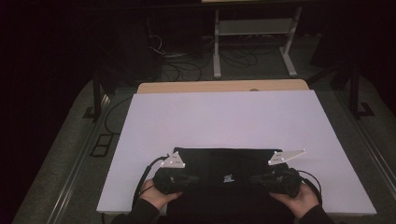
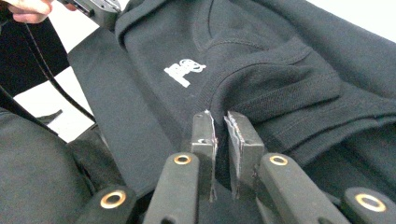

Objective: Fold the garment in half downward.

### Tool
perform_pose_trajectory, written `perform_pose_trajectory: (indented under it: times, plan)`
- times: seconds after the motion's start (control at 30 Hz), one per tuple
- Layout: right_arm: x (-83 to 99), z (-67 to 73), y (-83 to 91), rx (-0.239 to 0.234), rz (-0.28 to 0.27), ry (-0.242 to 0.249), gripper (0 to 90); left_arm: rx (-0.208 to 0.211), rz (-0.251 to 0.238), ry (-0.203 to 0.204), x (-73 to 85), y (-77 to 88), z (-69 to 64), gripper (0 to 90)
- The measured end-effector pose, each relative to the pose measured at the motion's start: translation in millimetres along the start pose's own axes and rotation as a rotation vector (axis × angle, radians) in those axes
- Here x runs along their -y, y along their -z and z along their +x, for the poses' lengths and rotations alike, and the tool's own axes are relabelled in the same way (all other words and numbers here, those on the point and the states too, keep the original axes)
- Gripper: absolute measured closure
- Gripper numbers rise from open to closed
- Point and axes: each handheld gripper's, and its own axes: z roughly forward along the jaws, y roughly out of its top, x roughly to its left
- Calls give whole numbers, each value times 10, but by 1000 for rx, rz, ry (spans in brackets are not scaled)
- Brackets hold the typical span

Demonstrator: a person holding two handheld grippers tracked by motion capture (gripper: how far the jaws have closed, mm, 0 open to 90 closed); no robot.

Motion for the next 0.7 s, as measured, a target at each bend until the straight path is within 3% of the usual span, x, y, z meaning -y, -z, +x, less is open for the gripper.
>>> perform_pose_trajectory:
  times: [0.53,0.7]
  plan:
    - [76,51,55,-25,18,-6,791,25,52,28,69,28,-17,851]
    - [92,40,90,-32,16,-23,696,23,52,23,84,41,-16,799]
